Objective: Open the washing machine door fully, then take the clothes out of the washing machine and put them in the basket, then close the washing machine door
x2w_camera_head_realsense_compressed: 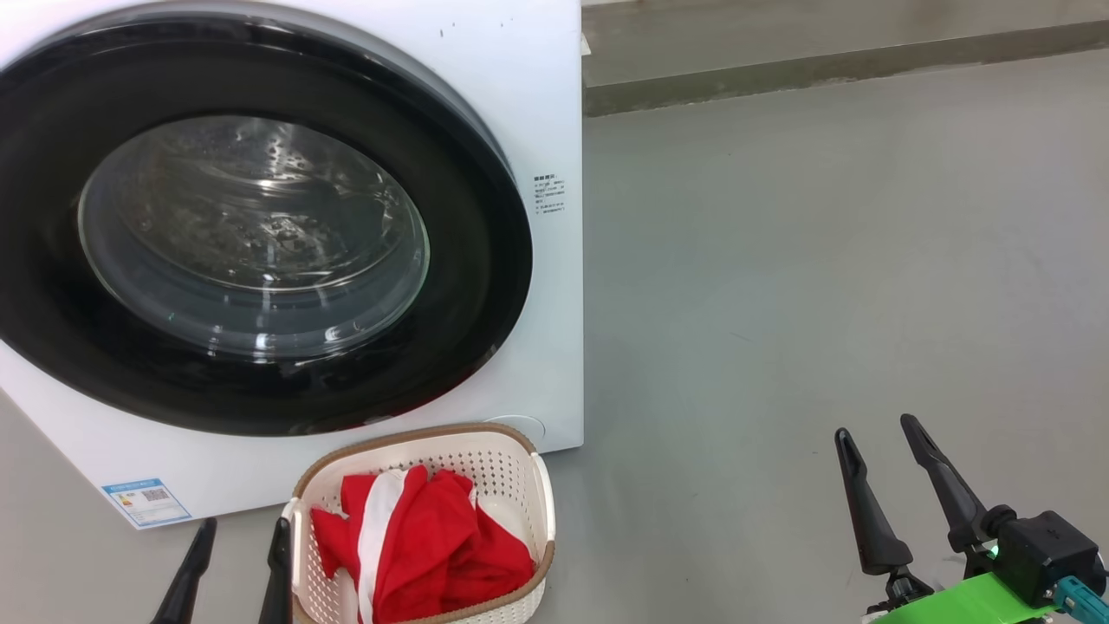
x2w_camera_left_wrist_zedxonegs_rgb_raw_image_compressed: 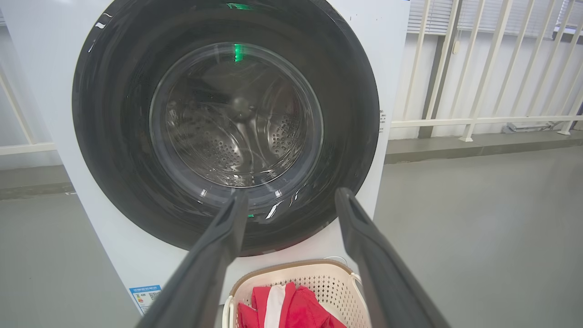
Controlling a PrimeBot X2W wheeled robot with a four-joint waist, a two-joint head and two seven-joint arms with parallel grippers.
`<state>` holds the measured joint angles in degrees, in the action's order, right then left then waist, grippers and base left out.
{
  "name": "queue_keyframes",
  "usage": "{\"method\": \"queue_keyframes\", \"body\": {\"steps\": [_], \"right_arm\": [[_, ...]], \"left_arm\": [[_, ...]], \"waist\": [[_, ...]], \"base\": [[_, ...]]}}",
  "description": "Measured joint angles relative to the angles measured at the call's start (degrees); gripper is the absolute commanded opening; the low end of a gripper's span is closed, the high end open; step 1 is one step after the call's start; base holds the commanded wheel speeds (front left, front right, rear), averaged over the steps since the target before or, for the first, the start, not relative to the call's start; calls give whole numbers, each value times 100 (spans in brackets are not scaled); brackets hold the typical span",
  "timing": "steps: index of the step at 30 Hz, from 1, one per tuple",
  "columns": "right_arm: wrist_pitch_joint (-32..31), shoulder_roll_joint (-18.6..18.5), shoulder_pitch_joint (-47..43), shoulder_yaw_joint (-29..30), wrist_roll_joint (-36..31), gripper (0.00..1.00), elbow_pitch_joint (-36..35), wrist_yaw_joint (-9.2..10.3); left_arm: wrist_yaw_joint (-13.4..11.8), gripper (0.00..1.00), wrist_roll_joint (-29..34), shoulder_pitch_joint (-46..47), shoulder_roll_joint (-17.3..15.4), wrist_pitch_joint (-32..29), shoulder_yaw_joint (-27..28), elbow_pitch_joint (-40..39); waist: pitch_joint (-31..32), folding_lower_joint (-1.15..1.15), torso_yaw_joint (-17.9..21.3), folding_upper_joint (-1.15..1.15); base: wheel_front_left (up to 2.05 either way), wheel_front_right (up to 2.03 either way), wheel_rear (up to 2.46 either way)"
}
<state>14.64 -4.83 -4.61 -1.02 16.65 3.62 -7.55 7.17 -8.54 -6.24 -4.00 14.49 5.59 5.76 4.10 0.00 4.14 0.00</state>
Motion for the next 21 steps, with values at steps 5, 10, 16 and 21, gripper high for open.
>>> {"method": "queue_keyframes", "body": {"steps": [5,10,16,21], "right_arm": [[0,11,1,3,0,100,-2,0],[0,12,1,13,0,100,2,0],[-2,47,-37,3,1,0,213,-1],[-18,143,-242,-2,87,0,519,-1]], "left_arm": [[0,100,0,-4,7,0,12,-29],[0,100,8,-4,23,0,-3,-90],[-8,0,48,-39,111,-37,-13,75],[-8,0,-22,-117,197,-83,-36,375]], "waist": [[-11,0,-13,0],[-37,0,-34,0],[-52,0,-58,0],[-56,0,-60,0]], "base": [[0,0,0],[0,0,0],[0,0,0],[0,0,0]]}}
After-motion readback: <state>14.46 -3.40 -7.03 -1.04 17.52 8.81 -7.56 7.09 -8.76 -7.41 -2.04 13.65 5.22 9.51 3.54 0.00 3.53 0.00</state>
